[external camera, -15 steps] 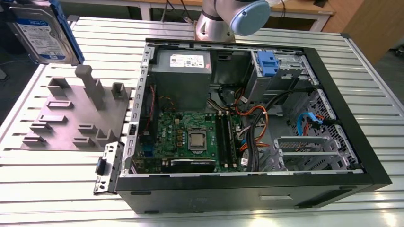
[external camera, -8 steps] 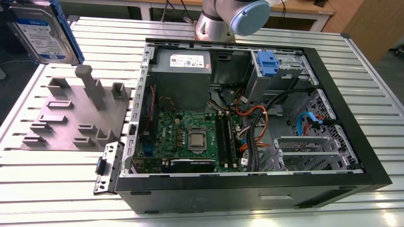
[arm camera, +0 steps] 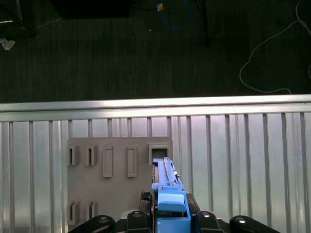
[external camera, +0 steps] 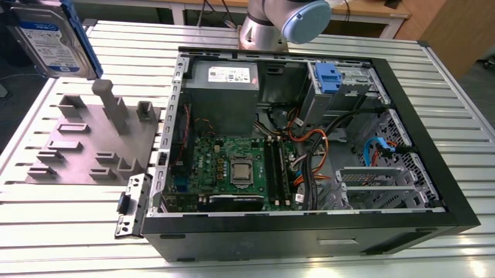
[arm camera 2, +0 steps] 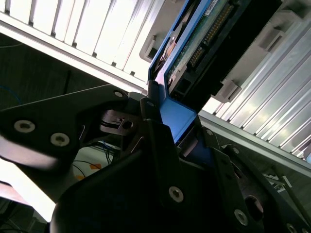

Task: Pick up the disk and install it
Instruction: 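Pick up the disk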

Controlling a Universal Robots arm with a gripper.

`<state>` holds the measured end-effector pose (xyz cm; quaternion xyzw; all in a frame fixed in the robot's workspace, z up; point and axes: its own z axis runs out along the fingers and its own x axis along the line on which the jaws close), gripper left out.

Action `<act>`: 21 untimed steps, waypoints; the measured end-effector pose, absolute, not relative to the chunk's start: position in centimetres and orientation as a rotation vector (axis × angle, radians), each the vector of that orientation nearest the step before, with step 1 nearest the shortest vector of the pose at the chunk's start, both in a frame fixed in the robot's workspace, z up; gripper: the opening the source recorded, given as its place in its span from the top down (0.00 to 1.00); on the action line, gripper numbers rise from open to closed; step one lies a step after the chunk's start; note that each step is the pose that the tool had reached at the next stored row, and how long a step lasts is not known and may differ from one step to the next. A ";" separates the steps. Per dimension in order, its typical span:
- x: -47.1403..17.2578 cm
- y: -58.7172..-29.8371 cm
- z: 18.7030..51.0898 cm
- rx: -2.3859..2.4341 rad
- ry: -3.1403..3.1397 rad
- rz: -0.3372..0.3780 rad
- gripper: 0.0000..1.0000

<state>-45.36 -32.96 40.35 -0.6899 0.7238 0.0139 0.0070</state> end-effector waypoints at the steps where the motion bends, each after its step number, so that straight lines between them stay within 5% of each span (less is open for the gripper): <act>1: -45.4 -33.0 40.4 -2.158 2.264 0.043 0.64; 21: -45.4 -33.0 41.4 -2.158 2.264 0.043 0.64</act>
